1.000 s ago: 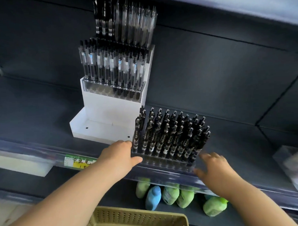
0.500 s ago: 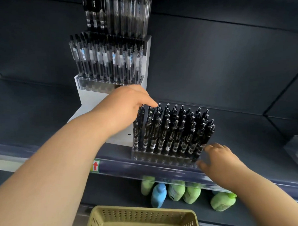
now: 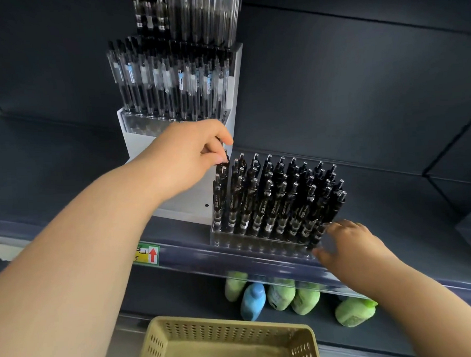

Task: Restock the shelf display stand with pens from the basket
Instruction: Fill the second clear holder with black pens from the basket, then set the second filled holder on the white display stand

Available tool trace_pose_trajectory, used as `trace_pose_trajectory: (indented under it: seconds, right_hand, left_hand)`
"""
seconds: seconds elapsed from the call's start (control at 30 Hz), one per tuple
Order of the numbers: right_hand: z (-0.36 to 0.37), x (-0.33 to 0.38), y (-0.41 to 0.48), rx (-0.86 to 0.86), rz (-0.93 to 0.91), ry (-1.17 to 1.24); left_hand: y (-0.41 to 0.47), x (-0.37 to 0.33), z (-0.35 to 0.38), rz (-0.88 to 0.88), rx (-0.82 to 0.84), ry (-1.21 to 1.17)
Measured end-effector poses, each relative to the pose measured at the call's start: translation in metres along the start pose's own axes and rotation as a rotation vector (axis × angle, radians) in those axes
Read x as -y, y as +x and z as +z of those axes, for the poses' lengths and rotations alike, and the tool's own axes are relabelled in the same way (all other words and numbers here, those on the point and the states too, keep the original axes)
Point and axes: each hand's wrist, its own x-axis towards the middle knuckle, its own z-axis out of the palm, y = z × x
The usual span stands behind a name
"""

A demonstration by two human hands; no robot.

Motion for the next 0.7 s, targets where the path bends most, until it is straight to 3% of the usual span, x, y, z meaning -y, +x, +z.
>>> trace_pose_trajectory:
  seconds: [0.5,0.63,0.7]
  right_hand:
    - [0.004,0.002,0.004,0.075,0.029,-0.028]
    - [0.008,0.001,0.004,0.120,0.050,-0.027]
    - [0.009,0.001,0.003,0.124,0.054,-0.016]
  left_hand:
    - [-0.003,0.000,0.004,-0.031,-0.057,0.011]
    - [-0.012,0.006,0.003,-0.135,-0.109,0.137]
    - [-0.022,0.009,0.004,-0.220,-0.044,0.207]
